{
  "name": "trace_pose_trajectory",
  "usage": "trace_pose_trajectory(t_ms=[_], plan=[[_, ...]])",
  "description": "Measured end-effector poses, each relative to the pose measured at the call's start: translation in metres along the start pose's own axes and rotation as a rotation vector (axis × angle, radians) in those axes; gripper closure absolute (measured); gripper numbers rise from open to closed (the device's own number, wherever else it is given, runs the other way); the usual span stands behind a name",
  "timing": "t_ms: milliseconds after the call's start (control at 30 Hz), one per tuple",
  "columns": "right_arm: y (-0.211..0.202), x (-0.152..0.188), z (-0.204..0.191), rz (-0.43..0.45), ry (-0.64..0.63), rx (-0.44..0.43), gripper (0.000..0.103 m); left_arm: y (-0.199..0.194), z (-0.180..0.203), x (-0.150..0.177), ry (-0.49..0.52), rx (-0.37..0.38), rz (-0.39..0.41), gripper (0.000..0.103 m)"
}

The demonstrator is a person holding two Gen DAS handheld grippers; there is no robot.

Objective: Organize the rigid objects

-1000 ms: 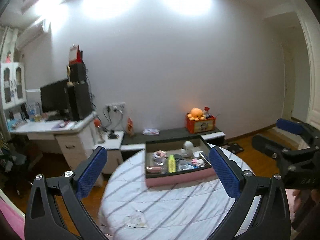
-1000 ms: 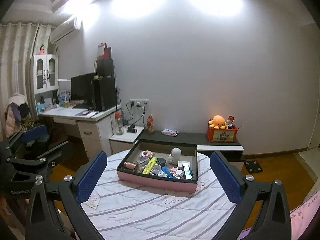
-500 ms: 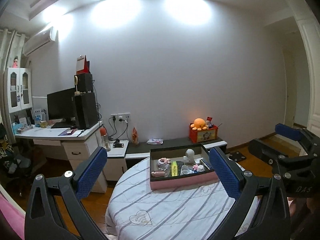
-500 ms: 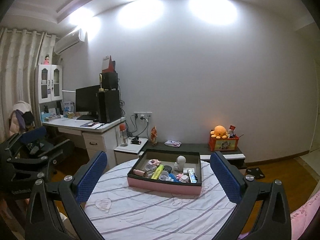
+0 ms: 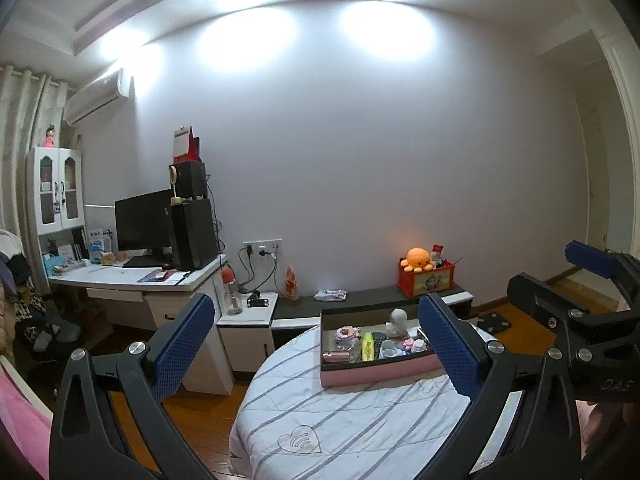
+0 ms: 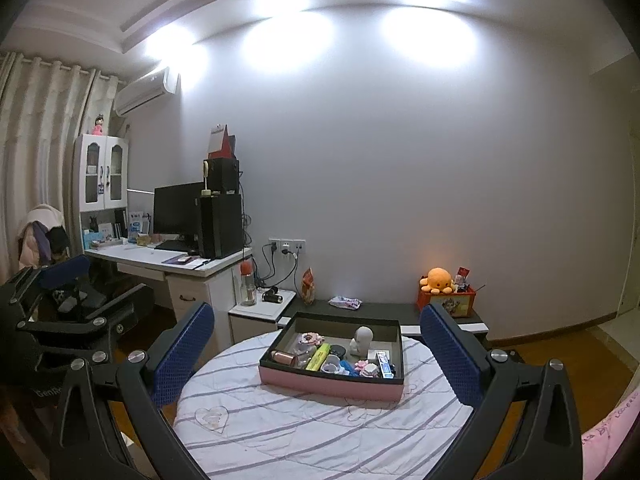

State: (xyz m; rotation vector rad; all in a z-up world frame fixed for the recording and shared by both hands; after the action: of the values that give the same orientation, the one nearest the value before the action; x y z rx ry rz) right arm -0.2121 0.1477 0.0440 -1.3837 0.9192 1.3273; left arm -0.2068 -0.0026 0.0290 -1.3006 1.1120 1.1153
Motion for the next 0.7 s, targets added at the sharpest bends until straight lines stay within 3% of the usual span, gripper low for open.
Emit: trace_pose_trajectory(t_ms=[700], plan=[[-0.004, -0.014, -0.016, 0.047, -0.041, -0.005, 0.0, -0.009, -0.015, -0.01, -0.043, -0.032, 0.068, 0.0]])
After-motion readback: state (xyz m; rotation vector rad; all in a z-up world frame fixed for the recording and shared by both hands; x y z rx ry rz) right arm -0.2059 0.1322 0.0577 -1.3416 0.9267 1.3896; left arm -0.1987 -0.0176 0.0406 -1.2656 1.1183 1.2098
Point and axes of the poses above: each gripper's, at about its wrist camera, not at the fingertips, and y roughly the way its jaws point, z to its right, x to its underside, the point moved 9 cm from there along y, roughly the way its jaws point, and after that the axes turned 4 degrees about -y, right-handed, at the moved point
